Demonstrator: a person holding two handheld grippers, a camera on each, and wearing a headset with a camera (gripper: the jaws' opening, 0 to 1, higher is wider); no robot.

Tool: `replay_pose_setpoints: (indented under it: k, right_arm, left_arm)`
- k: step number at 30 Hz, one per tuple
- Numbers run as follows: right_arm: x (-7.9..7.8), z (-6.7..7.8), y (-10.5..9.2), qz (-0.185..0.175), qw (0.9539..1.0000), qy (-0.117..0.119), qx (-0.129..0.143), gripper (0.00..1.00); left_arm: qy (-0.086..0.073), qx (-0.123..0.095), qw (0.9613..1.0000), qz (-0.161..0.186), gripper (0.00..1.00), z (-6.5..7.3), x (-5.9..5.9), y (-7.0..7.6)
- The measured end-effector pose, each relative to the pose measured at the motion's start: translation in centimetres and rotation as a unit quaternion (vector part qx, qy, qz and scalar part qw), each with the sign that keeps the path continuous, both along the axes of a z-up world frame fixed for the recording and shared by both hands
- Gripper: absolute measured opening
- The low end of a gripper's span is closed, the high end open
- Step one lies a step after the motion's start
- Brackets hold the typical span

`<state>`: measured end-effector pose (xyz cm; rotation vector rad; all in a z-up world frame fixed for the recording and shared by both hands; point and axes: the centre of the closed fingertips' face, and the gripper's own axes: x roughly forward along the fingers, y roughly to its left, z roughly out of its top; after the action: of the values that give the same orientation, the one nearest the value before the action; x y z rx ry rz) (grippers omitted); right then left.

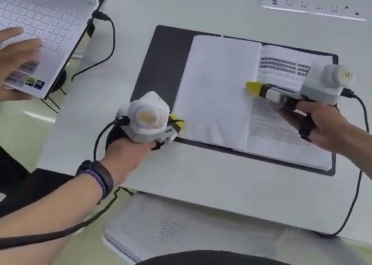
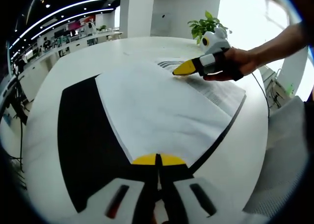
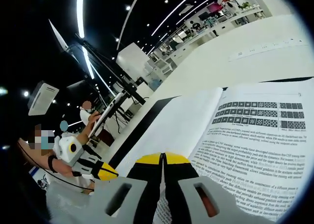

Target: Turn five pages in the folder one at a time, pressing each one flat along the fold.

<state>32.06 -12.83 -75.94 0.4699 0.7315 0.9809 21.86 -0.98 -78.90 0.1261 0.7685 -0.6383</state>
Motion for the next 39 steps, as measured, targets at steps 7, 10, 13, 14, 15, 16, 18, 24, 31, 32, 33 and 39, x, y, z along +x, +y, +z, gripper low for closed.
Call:
replay_pose_setpoints:
  k: [7, 10, 13, 14, 15, 16, 18, 24, 31, 32, 33, 39]
  right_arm:
    - [0.1, 0.3, -0.1, 0.009, 0.9995, -0.017, 0.023, 0.0]
    - [0.0, 0.3, -0.2, 0.008, 0.9992, -0.022, 0.032, 0.0]
    - [0.0, 0.2, -0.2, 0.016, 0.9988, -0.028, 0.038, 0.0]
    - [0.0, 0.2, -0.2, 0.019, 0.9986, -0.029, 0.039, 0.0]
    - [0.0, 0.2, -0.2, 0.022, 0.9985, -0.029, 0.04, 0.0]
    - [0.0, 0.2, -0.3, 0.023, 0.9983, -0.03, 0.045, 0.0]
    - [0.0, 0.2, -0.3, 0.023, 0.998, -0.029, 0.051, 0.0]
    - [0.3, 0.3, -0.1, 0.029, 0.9973, -0.039, 0.056, 0.0]
    - [2.5, 0.2, -0.1, 0.018, 0.997, -0.05, 0.056, 0.0]
    - [3.1, 0.2, -0.1, 0.01, 0.997, -0.054, 0.055, 0.0]
    - [3.4, 0.2, -0.2, 0.004, 0.997, -0.056, 0.054, 0.0]
    - [5.8, -0.1, -0.3, -0.015, 0.9968, -0.065, 0.045, 0.0]
  left_arm:
    - [0.001, 0.0, 1.0, 0.0, 0.0, 0.0, 0.1, 0.0]
    - [0.001, -0.001, 1.0, 0.002, 0.0, 0.0, 0.1, 0.0]
    - [0.001, 0.0, 1.0, 0.0, 0.0, 0.0, 0.1, 0.0]
    - [0.001, 0.0, 1.0, 0.0, 0.0, 0.0, 0.0, 0.0]
    - [0.001, 0.0, 1.0, 0.0, 0.0, 0.0, 0.0, 0.0]
    - [0.002, -0.001, 1.0, 0.001, 0.0, 0.0, 0.0, 0.0]
    - [0.003, -0.003, 1.0, 0.003, 0.0, -0.1, 0.0, 0.0]
    - [0.001, -0.002, 1.0, 0.005, 0.0, -0.1, 0.0, 0.0]
    - [0.003, -0.001, 0.9999, 0.01, 0.0, -0.1, 0.0, 0.0]
    - [0.003, -0.001, 0.9999, 0.01, 0.0, -0.1, 0.0, 0.0]
    - [0.004, -0.001, 0.9999, 0.01, 0.0, -0.1, 0.0, 0.0]
    - [0.004, -0.001, 0.9999, 0.009, 0.0, -0.1, 0.0, 0.0]
